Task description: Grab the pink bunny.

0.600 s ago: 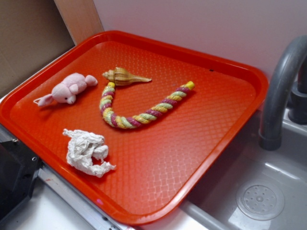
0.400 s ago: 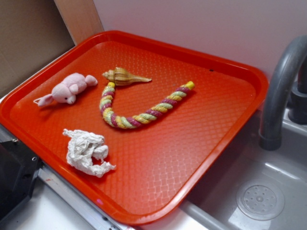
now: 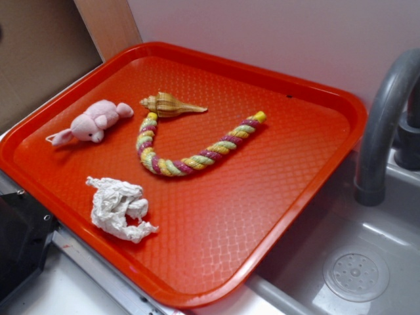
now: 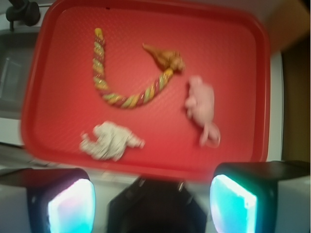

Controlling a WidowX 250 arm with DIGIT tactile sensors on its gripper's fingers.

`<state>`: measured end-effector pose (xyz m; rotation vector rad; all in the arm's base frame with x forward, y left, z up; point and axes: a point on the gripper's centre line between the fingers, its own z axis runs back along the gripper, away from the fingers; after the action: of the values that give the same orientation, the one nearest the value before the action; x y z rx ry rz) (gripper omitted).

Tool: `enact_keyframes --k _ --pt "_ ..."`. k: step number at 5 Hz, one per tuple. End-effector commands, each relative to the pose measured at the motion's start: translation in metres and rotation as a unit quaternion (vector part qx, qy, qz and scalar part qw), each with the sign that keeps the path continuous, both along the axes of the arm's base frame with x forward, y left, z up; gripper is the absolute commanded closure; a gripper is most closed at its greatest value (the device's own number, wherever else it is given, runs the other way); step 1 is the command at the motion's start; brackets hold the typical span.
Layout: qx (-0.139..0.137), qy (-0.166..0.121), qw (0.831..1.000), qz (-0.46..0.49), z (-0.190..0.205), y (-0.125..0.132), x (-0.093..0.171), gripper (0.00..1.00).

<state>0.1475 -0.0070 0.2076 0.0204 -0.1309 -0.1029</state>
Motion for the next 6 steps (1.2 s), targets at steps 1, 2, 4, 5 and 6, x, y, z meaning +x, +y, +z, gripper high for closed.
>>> enact_keyframes --k 1,2,4,5,6 --pt "0.066 -0.023 0.997 0.013 -0.042 0.047 0.039 0.00" --pt "0.097 0.002 0.995 0.031 -0.061 0.059 0.034 0.00" --pt "0.105 0.047 0.992 0.056 -0.117 0.091 0.042 0.00" --pt "0.109 0.073 0.990 0.040 -0.146 0.091 0.046 0.00" --pt "0.087 0.098 0.991 0.018 -0.172 0.084 0.042 0.00"
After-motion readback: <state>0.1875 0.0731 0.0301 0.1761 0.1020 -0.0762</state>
